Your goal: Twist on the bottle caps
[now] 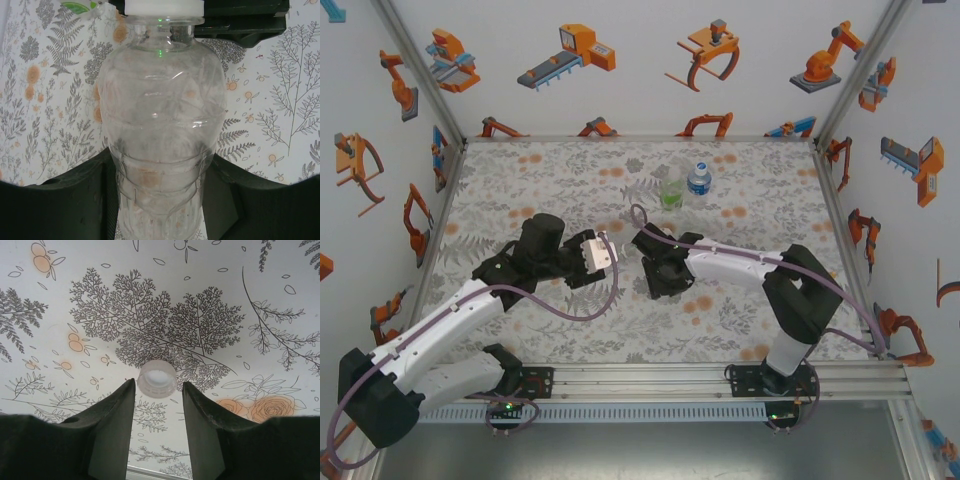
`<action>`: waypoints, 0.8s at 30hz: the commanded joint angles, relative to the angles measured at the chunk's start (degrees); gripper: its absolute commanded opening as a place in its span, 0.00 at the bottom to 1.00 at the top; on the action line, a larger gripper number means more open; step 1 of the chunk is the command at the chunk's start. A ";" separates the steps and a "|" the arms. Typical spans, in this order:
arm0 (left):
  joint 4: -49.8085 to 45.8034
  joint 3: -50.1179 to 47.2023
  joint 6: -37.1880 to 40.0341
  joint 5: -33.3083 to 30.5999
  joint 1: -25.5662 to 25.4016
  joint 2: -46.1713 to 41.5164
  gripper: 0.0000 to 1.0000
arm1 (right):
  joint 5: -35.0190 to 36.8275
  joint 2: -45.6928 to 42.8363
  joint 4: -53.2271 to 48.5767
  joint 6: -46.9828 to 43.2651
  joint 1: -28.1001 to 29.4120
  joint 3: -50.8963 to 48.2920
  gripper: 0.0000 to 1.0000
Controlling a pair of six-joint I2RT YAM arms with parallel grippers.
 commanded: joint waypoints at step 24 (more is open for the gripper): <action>0.62 -0.30 0.55 1.15 0.22 -0.64 0.00 | -1.46 0.27 0.44 1.69 0.68 1.47 0.42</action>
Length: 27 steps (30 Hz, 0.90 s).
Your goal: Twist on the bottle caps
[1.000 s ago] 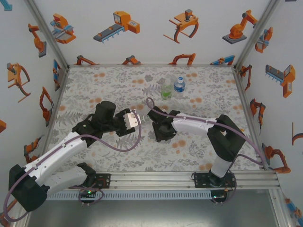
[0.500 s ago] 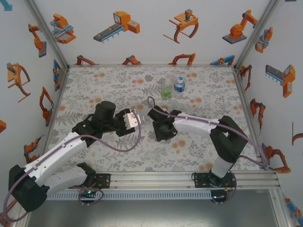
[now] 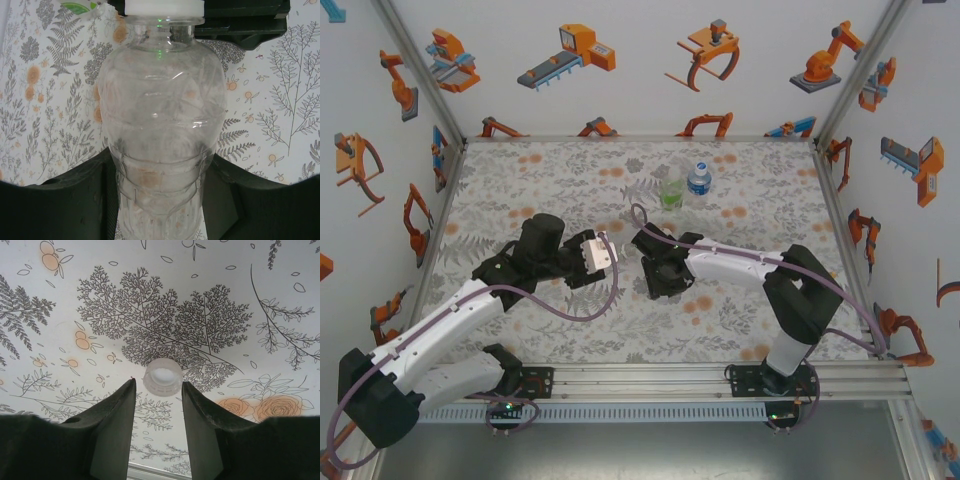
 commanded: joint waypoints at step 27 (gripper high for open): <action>0.39 -0.12 0.57 0.95 0.23 -0.33 0.00 | 0.90 0.43 -1.25 0.61 0.52 2.26 0.42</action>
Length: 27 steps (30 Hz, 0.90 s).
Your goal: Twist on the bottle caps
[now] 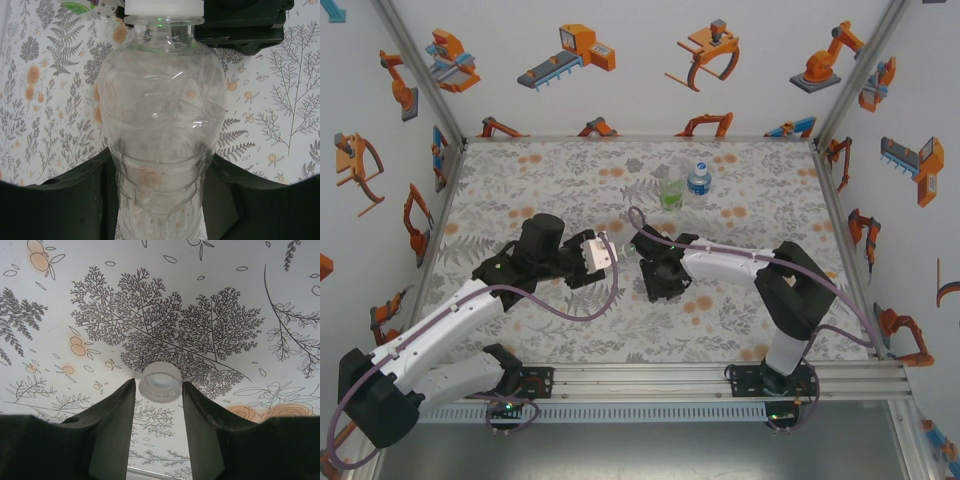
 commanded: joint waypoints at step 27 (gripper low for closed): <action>0.03 0.14 0.41 1.40 0.28 -0.71 0.00 | -0.15 -1.17 -0.24 1.02 0.46 0.85 0.45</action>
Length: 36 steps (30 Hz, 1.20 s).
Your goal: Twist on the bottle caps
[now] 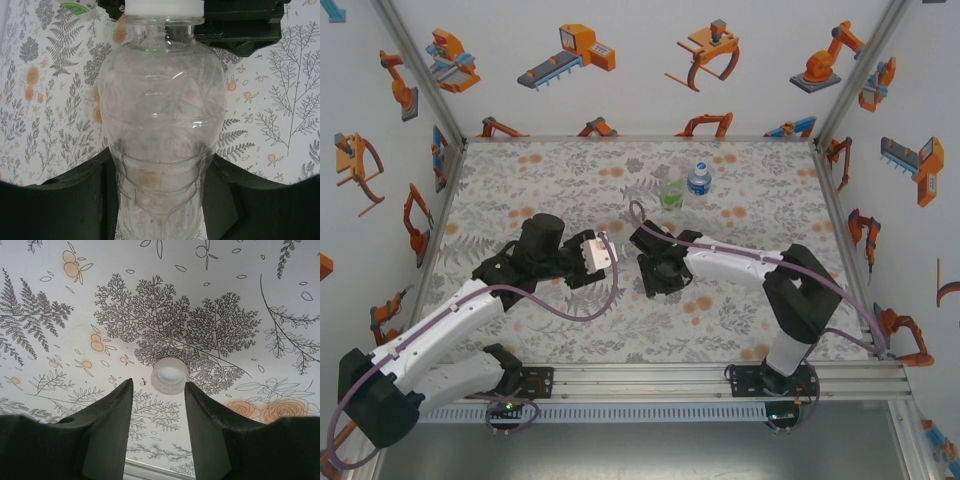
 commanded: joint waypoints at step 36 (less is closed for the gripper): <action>0.06 0.19 0.48 1.41 0.22 -0.54 0.00 | 0.84 2.86 -1.63 0.64 0.53 0.61 0.46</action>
